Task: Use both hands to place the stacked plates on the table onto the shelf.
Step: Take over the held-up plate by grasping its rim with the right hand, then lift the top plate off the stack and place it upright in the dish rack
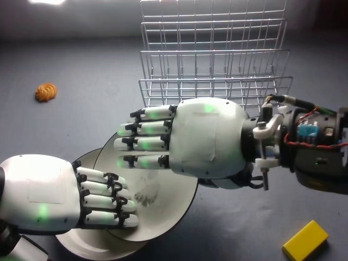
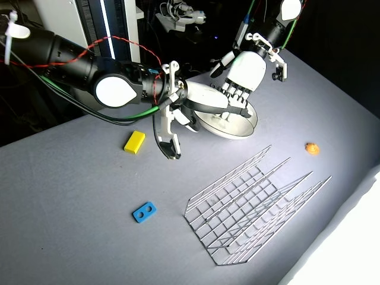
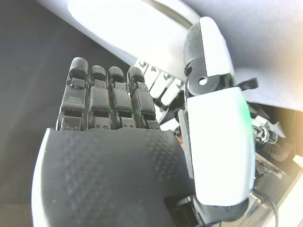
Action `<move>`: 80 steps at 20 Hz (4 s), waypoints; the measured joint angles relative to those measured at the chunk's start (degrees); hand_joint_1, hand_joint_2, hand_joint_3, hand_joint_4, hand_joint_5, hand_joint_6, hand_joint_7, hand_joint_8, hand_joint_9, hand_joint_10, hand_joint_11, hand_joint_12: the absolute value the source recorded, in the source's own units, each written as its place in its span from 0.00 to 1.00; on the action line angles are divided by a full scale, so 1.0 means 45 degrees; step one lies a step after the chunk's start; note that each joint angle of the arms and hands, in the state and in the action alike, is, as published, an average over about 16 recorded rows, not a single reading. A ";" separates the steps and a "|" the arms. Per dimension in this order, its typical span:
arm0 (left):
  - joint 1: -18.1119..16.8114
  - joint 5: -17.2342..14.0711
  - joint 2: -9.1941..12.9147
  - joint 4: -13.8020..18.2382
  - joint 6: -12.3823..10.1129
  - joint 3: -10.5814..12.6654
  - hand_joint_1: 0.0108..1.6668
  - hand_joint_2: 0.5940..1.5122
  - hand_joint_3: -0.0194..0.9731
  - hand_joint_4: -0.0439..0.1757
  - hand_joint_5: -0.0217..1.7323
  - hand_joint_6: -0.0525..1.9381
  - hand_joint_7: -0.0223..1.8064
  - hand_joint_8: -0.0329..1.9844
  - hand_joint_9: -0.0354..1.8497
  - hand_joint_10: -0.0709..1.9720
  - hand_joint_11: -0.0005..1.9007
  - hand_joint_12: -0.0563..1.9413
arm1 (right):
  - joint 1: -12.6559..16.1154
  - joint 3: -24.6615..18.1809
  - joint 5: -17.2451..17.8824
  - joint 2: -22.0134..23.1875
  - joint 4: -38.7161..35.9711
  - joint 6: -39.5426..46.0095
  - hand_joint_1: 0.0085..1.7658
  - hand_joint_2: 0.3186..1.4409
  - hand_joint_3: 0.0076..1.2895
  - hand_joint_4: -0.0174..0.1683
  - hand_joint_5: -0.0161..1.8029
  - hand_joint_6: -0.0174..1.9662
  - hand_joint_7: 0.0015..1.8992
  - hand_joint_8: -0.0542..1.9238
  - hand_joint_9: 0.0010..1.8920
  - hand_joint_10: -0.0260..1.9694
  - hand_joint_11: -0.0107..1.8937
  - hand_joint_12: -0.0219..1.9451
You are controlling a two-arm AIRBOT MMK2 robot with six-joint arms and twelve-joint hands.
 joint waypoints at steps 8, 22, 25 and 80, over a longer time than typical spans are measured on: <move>0.0012 0.0139 -0.0039 -0.0457 0.0001 -0.0104 0.01 0.60 0.04 0.19 0.01 0.03 0.01 0.02 0.03 0.04 0.01 0.03 | -0.0111 0.0912 -0.0059 -0.0913 -0.0014 -0.0363 0.57 0.65 0.01 0.11 0.17 0.02 0.13 0.03 0.13 0.04 0.03 0.47; -0.0401 0.0067 0.0177 -0.1457 0.0005 0.0252 0.01 0.60 0.04 0.22 0.02 0.03 0.02 0.02 0.03 0.04 0.01 0.03 | 0.0013 0.1127 0.0545 -0.1303 -0.0118 -0.0628 0.57 0.62 0.01 0.07 0.38 0.15 0.41 0.24 0.47 0.13 0.33 0.64; -0.0671 -0.0078 0.0332 -0.1585 0.0006 0.0574 0.01 0.60 0.04 0.22 0.03 0.03 0.02 0.02 0.03 0.04 0.01 0.03 | 0.0051 0.1040 0.0646 -0.1281 -0.0107 -0.0627 0.58 0.60 0.01 0.06 0.41 0.21 0.45 0.35 0.53 0.18 0.39 0.64; 0.0352 -0.7121 0.1060 -0.3260 0.3642 0.3924 0.01 0.60 0.04 0.20 0.04 0.03 0.03 0.02 0.03 0.04 0.01 0.03 | 0.4802 0.0981 -0.0117 0.2492 -0.2156 1.2952 0.67 0.70 0.01 0.08 0.37 0.69 0.48 0.67 0.49 0.46 0.40 0.73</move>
